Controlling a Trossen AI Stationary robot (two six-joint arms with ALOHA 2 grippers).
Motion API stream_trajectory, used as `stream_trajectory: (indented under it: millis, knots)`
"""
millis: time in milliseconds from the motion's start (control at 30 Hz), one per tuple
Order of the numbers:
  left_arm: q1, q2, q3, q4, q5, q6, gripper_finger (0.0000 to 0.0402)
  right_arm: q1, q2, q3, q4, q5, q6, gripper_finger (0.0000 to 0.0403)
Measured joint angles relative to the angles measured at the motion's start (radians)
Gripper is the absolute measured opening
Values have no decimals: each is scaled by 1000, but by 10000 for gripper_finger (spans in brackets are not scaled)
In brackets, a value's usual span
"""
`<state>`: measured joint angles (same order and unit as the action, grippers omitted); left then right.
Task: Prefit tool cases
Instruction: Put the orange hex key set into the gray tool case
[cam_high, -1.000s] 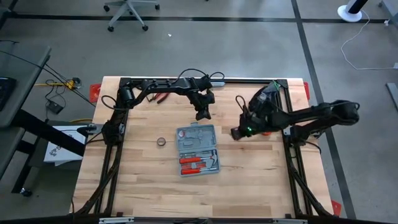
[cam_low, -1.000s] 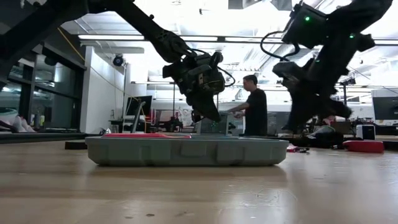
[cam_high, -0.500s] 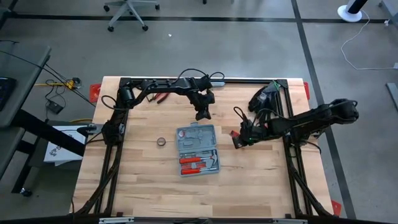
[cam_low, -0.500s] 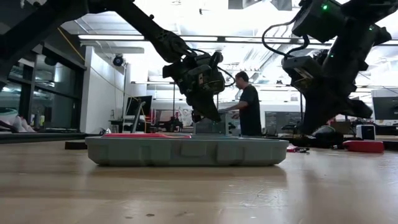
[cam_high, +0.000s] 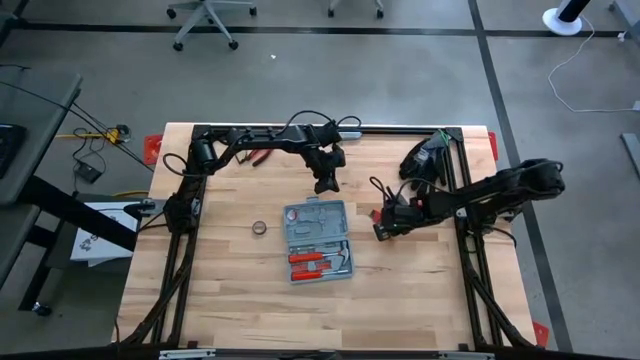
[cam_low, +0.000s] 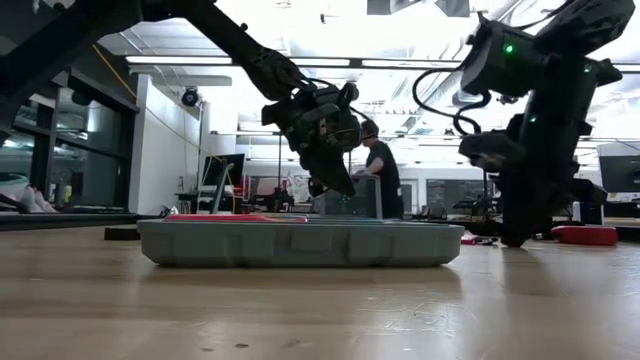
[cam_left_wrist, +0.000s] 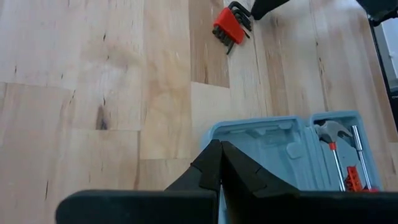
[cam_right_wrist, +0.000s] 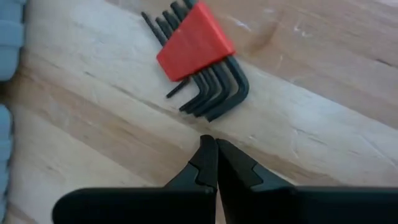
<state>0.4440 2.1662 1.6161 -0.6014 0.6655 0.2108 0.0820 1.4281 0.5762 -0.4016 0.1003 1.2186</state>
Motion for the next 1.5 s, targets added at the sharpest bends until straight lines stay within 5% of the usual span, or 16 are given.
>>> stream_trajectory:
  millis: [433, 800, 1200, 1500]
  knots:
    - [-40, 0, 0, 95, -1, -40, 0, -163, 11, -1, 39, 72, -121, 0]
    - [-61, 23, 0, 144, -4, -73, 0, -313, 12, -2, 121, 10, -282, 0]
    - [-71, 80, 3, 223, 10, -223, 0, -189, -25, -2, 126, 19, -121, 0]
    - [-78, 80, 4, 406, 118, -455, 0, -144, -40, -2, 115, 31, -49, 0]
